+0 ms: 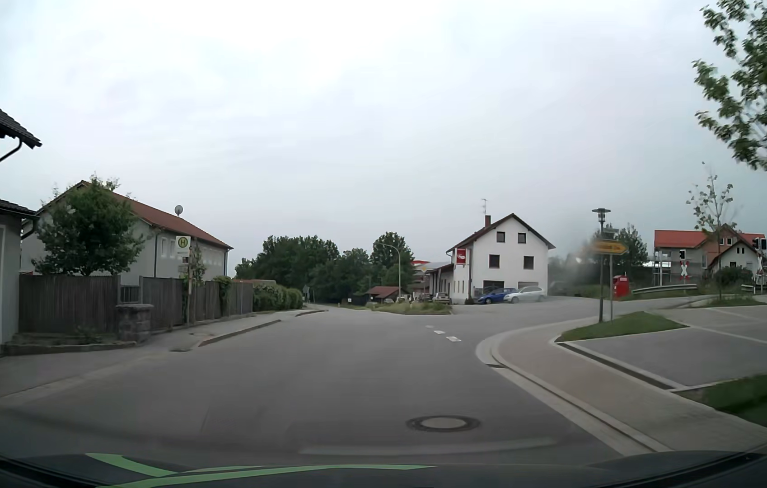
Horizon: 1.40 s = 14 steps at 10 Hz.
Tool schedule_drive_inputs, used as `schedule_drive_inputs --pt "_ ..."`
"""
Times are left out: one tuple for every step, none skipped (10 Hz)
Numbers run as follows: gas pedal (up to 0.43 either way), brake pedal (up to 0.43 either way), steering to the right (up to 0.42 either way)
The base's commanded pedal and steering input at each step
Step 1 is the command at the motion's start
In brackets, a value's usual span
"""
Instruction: Follow the waypoints while adhering to traffic rules and regulations
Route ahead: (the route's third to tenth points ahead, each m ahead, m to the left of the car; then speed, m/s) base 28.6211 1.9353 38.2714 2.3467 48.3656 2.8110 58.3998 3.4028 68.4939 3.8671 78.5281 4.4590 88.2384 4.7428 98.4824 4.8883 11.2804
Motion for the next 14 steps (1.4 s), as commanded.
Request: schedule_drive_inputs --pt "0.000 0.000 -0.003" --pt "0.000 0.000 -0.003" --pt "0.000 0.000 -0.003" --pt "0.000 0.000 -0.003" --pt "0.000 0.000 -0.004" --pt "0.020 0.000 -0.005" --pt "0.028 0.000 -0.005" --pt "0.028 0.000 -0.005" --pt "0.028 0.000 -0.006" --pt "0.039 0.000 -0.006" --pt "0.047 0.000 -0.007" --pt "0.047 0.000 -0.007" --pt "0.059 0.000 -0.008" --pt "0.059 0.000 -0.008"
